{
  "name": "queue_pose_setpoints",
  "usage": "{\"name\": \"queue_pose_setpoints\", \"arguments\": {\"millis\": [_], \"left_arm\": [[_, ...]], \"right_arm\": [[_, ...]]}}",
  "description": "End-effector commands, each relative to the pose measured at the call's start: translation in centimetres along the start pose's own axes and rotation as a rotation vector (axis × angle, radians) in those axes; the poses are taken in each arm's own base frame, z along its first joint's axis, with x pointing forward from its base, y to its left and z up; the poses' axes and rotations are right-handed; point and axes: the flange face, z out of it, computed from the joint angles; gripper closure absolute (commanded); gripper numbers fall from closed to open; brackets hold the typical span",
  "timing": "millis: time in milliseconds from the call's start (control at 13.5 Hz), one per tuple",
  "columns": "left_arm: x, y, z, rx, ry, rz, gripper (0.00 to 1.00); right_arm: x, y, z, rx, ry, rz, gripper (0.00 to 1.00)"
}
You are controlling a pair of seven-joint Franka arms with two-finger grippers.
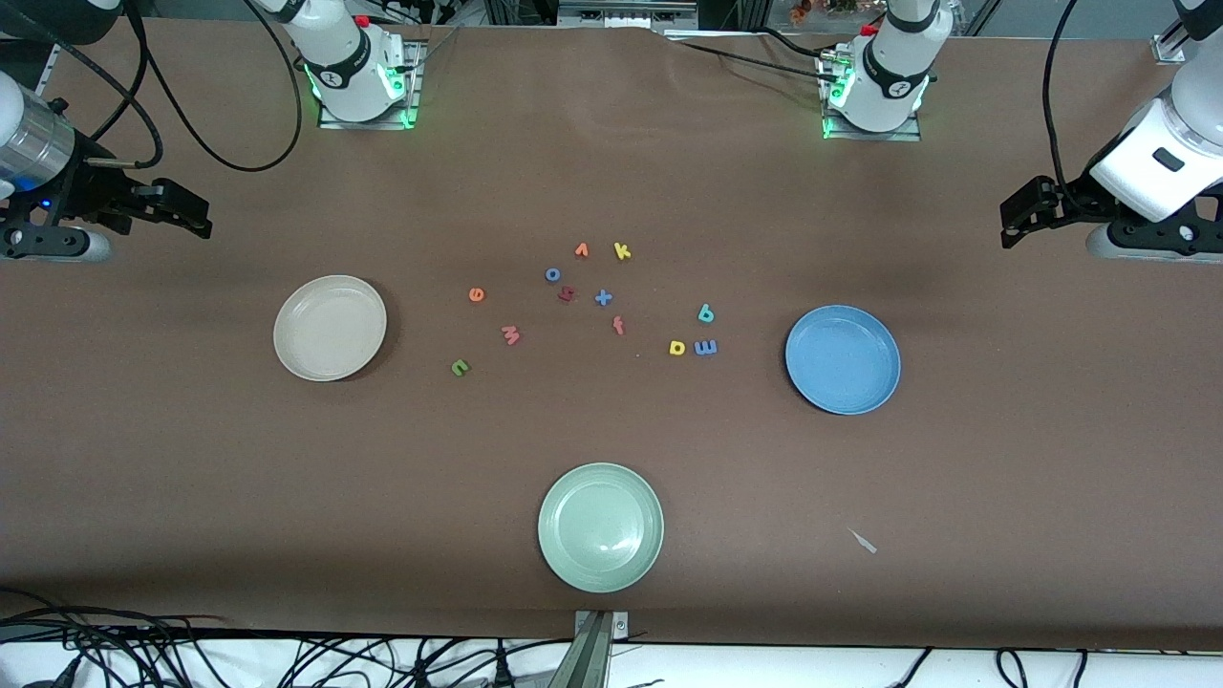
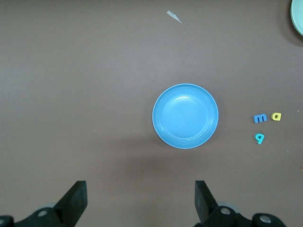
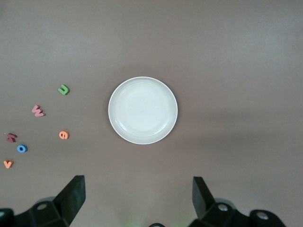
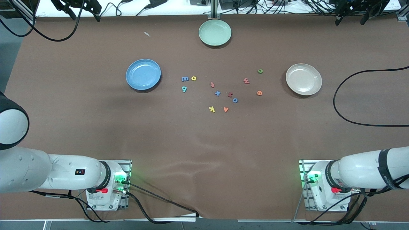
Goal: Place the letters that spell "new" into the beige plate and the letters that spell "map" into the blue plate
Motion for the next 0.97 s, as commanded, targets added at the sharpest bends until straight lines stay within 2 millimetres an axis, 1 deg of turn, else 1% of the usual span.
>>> {"name": "queue_pose_setpoints", "arguments": {"millis": [0, 669, 892], "left_arm": [[0.27, -0.05, -0.69, -0.017, -0.004, -0.007, 0.0], [0.27, -0.04, -0.69, -0.019, -0.004, -0.007, 0.0], [0.31, -0.04, -0.61, -0.019, -0.006, -0.009, 0.0]], "right_arm": [[-0.37, 0.04, -0.01, 0.012, 0.007, 0.009, 0.0], [-0.37, 0.04, -0.08, 0.012, 0.009, 0.009, 0.0], [0.2, -0.33, -0.27, 0.014, 0.029, 0.003, 0.0]]}}
